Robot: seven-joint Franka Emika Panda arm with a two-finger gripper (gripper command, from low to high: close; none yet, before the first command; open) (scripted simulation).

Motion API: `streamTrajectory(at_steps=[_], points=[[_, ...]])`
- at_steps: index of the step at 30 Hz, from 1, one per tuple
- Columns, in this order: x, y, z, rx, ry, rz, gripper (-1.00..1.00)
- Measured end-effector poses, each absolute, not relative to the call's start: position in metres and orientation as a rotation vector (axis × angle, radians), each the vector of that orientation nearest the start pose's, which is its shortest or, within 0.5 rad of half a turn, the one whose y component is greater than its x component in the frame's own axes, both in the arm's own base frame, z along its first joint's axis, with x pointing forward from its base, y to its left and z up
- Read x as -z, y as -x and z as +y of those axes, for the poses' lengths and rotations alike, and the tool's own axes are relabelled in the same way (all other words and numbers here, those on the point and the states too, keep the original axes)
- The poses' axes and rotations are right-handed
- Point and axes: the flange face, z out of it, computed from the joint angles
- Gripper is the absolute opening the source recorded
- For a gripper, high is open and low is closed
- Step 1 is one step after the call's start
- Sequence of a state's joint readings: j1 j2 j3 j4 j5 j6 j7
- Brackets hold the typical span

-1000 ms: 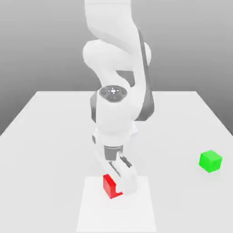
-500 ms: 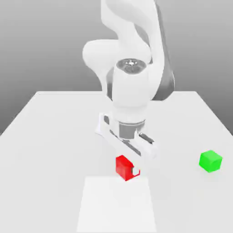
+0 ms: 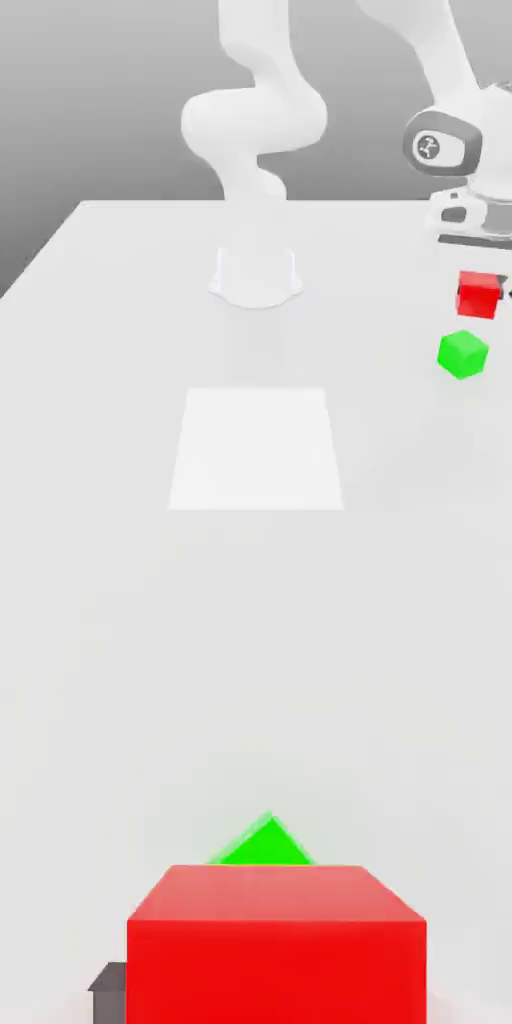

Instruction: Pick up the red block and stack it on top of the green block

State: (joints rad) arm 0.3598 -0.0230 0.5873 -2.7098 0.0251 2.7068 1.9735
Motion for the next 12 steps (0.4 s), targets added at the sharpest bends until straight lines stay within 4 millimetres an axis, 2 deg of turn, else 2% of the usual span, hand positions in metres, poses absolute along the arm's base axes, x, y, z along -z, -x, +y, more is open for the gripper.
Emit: streamTrajectory(at_steps=[4, 9, 10, 12], points=[[-0.218, -0.241, 0.33, 0.006, 2.703, 1.567, -1.0], [-0.187, -0.236, 0.328, 0.001, 2.718, 1.562, -1.0], [-0.182, -0.235, 0.328, 0.001, 2.721, 1.562, 1.0], [-0.182, -0.235, 0.328, 0.001, 2.721, 1.562, 1.0]])
